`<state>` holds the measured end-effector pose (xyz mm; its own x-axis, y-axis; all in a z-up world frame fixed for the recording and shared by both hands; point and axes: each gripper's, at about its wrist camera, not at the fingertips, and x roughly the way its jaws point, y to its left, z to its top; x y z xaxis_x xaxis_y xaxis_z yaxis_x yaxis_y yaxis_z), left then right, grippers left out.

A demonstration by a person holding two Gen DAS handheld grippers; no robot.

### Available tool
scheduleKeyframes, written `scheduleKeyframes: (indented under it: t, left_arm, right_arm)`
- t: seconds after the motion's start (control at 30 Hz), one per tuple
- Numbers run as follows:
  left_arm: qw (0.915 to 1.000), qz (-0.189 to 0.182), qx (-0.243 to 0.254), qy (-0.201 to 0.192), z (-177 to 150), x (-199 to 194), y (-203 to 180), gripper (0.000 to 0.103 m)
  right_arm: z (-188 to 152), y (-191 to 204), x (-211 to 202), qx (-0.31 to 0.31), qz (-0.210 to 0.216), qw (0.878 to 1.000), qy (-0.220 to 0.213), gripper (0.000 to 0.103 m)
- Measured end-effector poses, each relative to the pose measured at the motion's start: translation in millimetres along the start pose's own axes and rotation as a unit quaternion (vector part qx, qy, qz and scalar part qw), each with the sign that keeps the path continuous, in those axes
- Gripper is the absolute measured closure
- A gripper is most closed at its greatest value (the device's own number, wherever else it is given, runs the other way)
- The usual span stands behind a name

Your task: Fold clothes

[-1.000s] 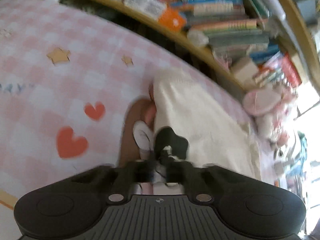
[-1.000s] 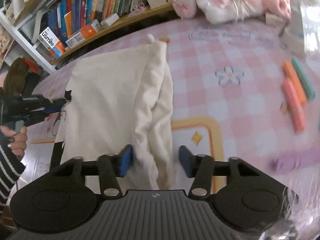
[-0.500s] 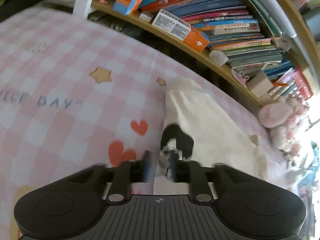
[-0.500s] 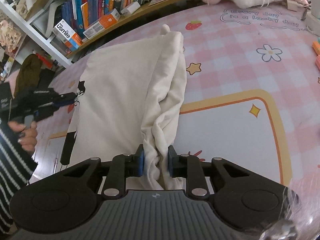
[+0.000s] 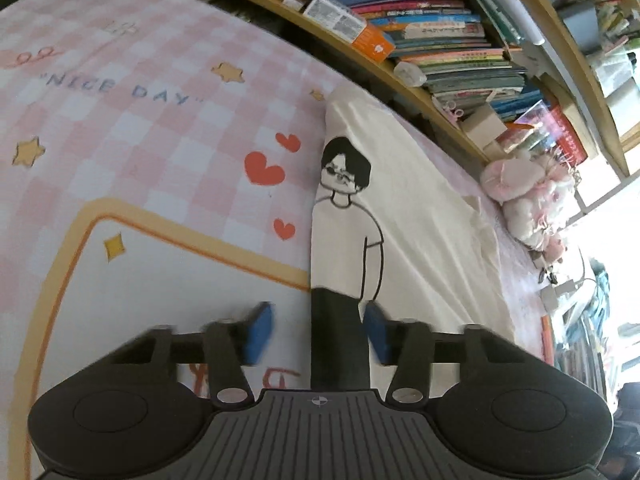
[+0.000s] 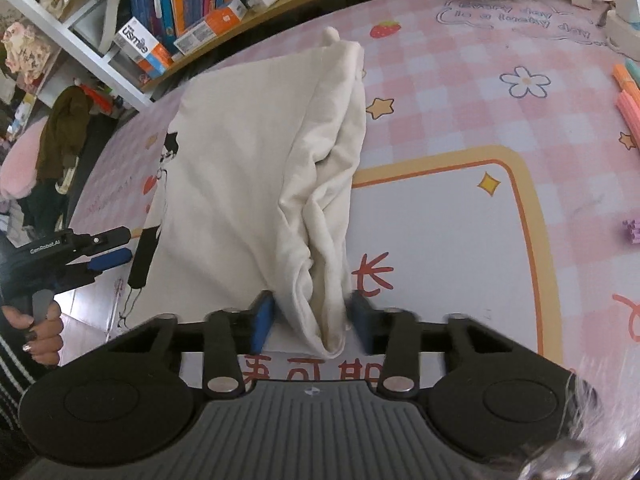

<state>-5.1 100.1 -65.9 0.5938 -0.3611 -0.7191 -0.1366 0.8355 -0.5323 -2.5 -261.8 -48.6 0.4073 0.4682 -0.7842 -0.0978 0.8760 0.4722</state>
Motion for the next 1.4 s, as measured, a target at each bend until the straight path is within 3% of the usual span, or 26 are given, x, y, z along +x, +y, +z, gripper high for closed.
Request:
scheduleKeyframes:
  t: [0.03,0.07,0.23,0.4,0.5,0.67,0.73,0.8,0.9,1.07,1.2,1.3,1.37,1.4]
  left_arm:
    - [1.0,0.005,-0.003,0.007,-2,3,-2,0.095]
    - [0.9999,0.009,-0.005,0.013,-4,5,-3,0.101]
    - [0.9947,0.005,0.078,-0.068,-13,-27,-34,0.102]
    - [0.9955,0.068,0.058,-0.033,-5,-11,-10,0.103]
    - [0.9967,0.065,0.041,-0.029,-7,-14,2,0.103]
    - [0.9978,0.052,-0.011,-0.04,-15,-27,16,0.089]
    - [0.998,0.049,-0.014,-0.037,-20,-32,15,0.066]
    - [0.9982,0.047,-0.008,-0.037,-26,-36,11,0.053]
    - [0.9987,0.037,0.002,-0.035,-32,-36,6,0.052]
    - [0.999,0.032,0.002,-0.031,-36,-33,4,0.056]
    - [0.9997,0.023,-0.007,0.0,-40,-28,3,0.098]
    - [0.9994,0.018,0.009,-0.03,-45,-40,-13,0.101]
    - [0.9976,0.003,0.023,-0.065,-46,-57,-25,0.101]
    - [0.997,0.005,0.026,-0.073,-46,-62,-29,0.101]
  right_arm:
    - [1,0,1,0.001,0.0,1.0,0.001,0.08]
    - [1,0,2,0.001,-0.001,1.0,0.002,0.084]
    - [1,7,7,-0.012,0.002,1.0,0.005,0.088]
    - [-2,10,10,-0.008,0.014,1.0,0.002,0.088]
    - [-3,9,10,-0.007,0.015,1.0,0.0,0.088]
    - [-4,8,8,0.0,0.017,1.0,-0.003,0.08]
    - [-5,9,6,-0.002,0.014,1.0,-0.006,0.077]
    - [-7,9,5,0.0,0.014,1.0,-0.008,0.077]
    - [-8,6,4,0.009,0.018,1.0,-0.006,0.075]
    - [-6,3,2,0.019,0.016,1.0,-0.005,0.071]
    - [-6,4,3,0.022,0.016,1.0,-0.008,0.071]
    - [-5,7,5,0.017,0.013,1.0,-0.005,0.072]
    - [-5,9,6,0.015,0.01,1.0,-0.001,0.085]
    - [-5,8,7,0.017,0.012,1.0,-0.001,0.085]
